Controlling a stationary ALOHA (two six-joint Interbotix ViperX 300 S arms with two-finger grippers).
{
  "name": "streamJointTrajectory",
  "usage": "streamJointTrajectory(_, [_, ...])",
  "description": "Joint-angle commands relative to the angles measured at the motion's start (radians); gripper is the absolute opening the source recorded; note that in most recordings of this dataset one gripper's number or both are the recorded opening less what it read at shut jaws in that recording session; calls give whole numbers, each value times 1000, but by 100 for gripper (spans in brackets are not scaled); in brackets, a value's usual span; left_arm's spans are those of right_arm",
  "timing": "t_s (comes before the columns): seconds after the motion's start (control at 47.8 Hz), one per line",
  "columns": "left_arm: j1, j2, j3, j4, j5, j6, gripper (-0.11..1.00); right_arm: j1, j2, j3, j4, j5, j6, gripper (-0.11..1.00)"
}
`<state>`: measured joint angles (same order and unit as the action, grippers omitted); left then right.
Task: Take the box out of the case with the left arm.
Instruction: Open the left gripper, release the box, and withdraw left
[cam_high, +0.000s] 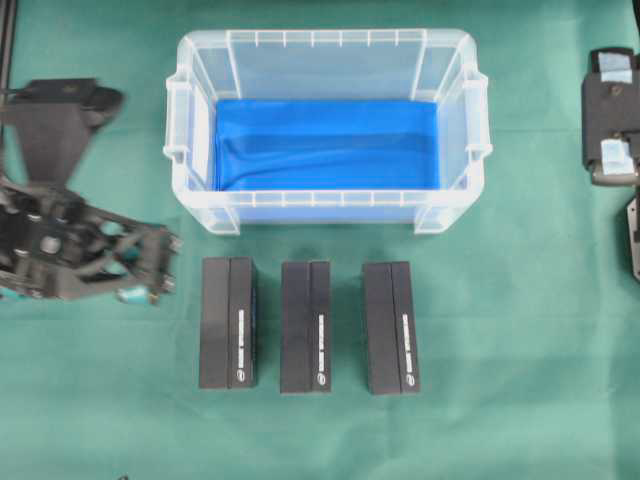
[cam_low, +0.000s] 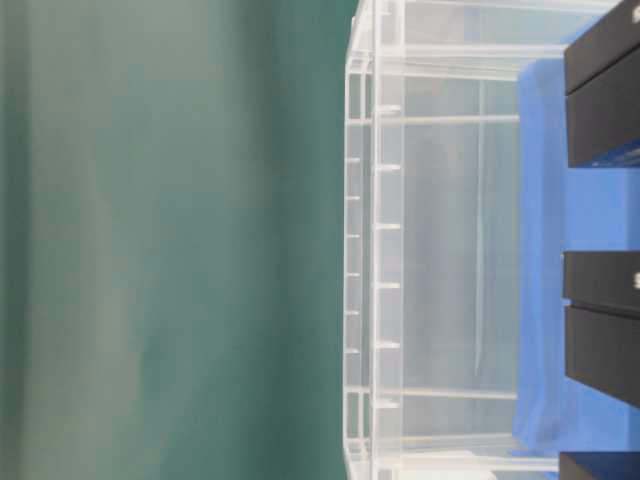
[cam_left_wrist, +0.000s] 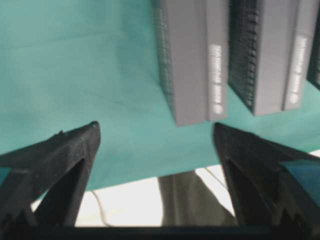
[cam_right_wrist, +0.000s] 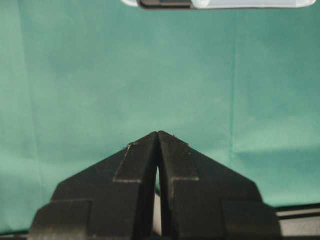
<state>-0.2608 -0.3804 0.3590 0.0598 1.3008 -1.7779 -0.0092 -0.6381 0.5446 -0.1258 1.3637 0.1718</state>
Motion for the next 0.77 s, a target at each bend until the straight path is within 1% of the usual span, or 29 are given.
streamJointTrajectory(0.0, [-12,-64,35,3,-3,-8,93,0,0,-6,-2,2,2,3])
streamJointTrajectory(0.147, [-21,-107,72,5,-3,-20,92,0,0,-2,-2,3,2,3])
streamJointTrajectory(0.502, [-18,-84,52,3,-3,-11,92,0,0,3,-2,5,2,3])
streamJointTrajectory(0.607, [-5,-87,52,5,2,-11,92,0,0,5,-2,3,2,3])
streamJointTrajectory(0.754, [41,-98,60,5,8,-2,92,0,0,3,-2,5,2,3])
